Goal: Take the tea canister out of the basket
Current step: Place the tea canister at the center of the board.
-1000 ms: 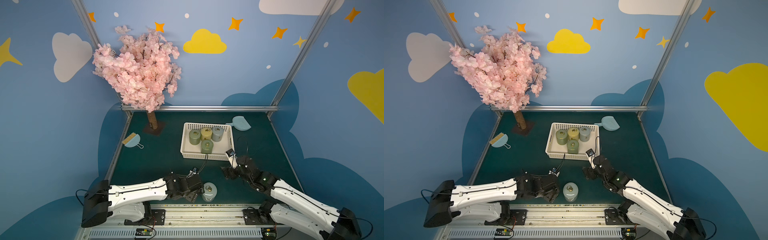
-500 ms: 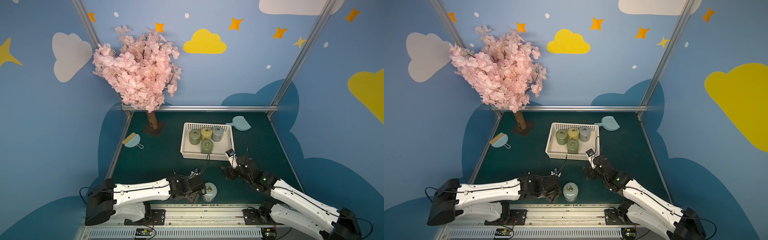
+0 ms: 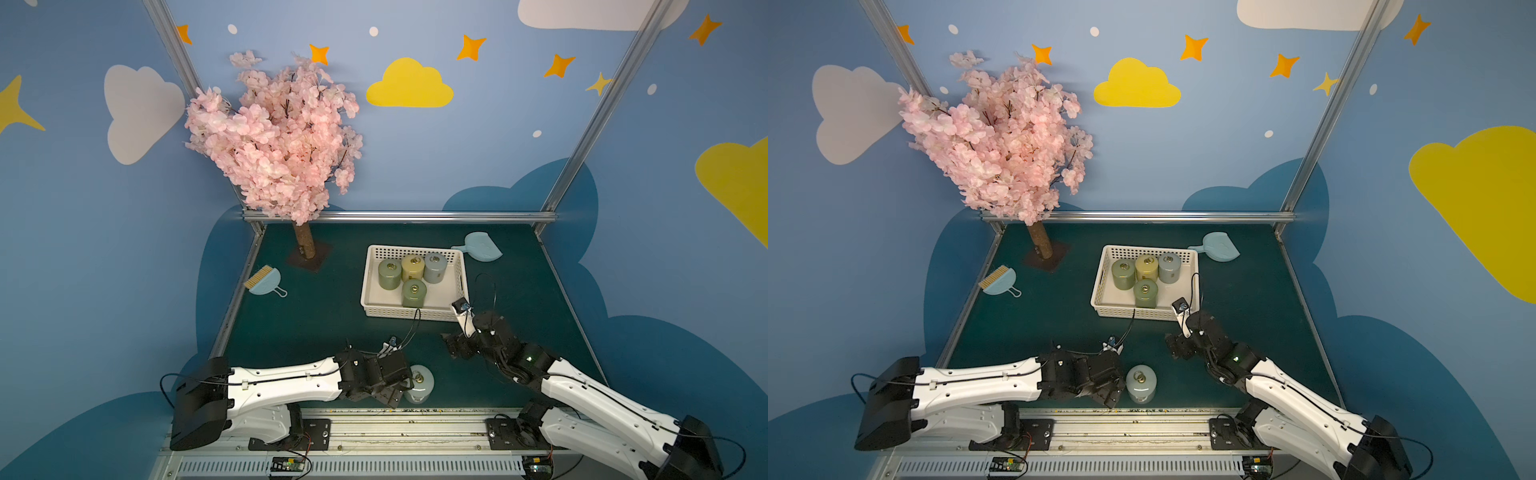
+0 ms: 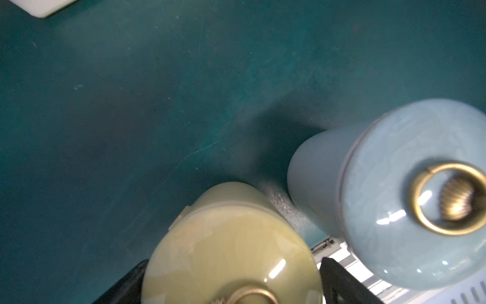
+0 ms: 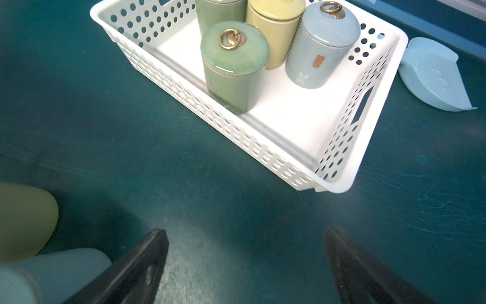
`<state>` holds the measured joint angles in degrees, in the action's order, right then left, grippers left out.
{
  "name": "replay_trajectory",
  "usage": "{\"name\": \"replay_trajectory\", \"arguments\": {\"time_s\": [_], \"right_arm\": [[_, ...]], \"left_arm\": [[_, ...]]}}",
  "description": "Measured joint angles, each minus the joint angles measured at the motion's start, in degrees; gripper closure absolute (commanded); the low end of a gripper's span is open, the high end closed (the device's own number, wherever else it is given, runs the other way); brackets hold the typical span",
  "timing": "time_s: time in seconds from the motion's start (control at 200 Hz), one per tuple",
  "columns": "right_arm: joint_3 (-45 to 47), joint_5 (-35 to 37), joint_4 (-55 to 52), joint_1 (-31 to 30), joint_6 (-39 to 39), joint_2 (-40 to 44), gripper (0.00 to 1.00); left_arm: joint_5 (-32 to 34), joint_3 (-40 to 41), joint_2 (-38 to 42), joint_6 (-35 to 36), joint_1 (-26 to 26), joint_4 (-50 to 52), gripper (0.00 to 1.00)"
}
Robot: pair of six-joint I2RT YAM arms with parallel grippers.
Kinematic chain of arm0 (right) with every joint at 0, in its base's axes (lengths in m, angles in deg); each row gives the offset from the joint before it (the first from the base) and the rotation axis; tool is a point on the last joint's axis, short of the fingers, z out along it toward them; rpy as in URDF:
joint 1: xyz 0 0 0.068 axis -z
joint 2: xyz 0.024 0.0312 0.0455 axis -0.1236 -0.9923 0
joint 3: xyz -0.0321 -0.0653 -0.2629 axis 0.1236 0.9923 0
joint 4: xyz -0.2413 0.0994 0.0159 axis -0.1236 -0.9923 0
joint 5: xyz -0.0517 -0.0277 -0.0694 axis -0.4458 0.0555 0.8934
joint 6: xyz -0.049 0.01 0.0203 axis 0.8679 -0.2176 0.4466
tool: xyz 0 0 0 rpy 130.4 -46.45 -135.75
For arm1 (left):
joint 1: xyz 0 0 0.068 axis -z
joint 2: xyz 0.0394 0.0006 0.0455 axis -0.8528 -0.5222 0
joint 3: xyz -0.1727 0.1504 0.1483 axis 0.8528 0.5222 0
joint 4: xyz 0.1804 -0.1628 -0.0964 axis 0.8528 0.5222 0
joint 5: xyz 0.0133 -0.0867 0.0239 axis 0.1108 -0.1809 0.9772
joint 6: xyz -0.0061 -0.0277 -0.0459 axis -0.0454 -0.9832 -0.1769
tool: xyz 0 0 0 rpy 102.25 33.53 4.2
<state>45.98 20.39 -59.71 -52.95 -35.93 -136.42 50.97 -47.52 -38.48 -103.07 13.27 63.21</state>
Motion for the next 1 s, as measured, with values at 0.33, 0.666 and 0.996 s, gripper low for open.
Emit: {"name": "replay_trajectory", "arguments": {"time_s": [0.33,0.666,0.996], "right_arm": [[0.0,-0.02,0.02,0.0,-0.96,1.11,0.02],[-6.58,-0.13,-3.58,0.04,-3.74,-1.38,0.01],[-18.53,-0.2,-10.4,0.98,-9.42,-11.47,0.02]], "left_arm": [[3.91,-2.14,3.96,-0.09,-0.04,2.25,0.0],[5.42,-2.82,10.4,3.93,-5.07,1.77,0.0],[3.26,0.04,15.54,11.67,-16.63,-5.81,0.0]]}}
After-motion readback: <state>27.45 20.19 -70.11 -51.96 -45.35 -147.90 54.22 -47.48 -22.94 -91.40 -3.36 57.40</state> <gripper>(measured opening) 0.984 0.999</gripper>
